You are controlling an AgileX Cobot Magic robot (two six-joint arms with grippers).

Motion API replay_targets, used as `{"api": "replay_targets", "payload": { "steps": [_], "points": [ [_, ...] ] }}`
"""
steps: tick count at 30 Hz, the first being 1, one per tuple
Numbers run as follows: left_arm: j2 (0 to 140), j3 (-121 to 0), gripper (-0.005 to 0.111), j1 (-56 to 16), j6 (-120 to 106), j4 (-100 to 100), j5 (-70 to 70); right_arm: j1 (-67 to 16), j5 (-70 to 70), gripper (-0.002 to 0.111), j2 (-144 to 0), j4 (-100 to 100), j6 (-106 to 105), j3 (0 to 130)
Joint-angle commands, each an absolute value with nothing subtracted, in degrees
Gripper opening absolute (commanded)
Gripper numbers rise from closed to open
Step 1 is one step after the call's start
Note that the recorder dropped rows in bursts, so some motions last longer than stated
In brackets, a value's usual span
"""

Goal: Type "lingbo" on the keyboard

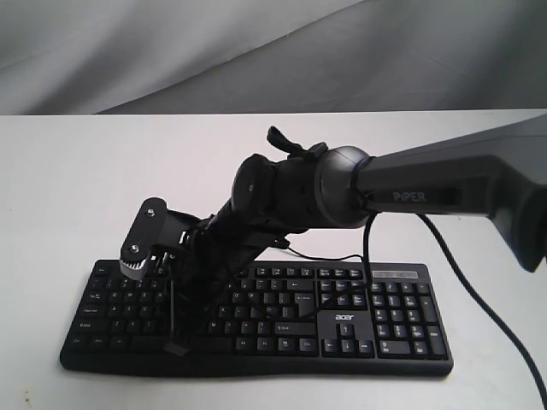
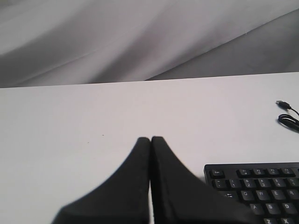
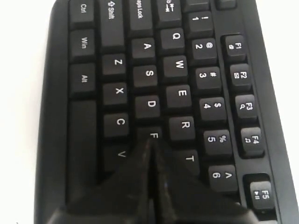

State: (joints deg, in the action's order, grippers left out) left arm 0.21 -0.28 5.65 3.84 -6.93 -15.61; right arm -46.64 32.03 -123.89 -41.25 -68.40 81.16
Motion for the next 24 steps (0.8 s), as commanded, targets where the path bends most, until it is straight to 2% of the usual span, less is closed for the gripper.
{"api": "replay_targets", "payload": {
  "steps": [1,24],
  "points": [
    [0.00,0.00,0.000,5.71,3.96,-6.71,-15.31,-46.81,31.07,0.000,-123.92,-41.09,-68.09,81.49],
    [0.00,0.00,0.000,5.71,3.96,-6.71,-15.31,-46.91,38.06,0.000,-122.25,-38.99,-64.89,81.02]
  ]
}}
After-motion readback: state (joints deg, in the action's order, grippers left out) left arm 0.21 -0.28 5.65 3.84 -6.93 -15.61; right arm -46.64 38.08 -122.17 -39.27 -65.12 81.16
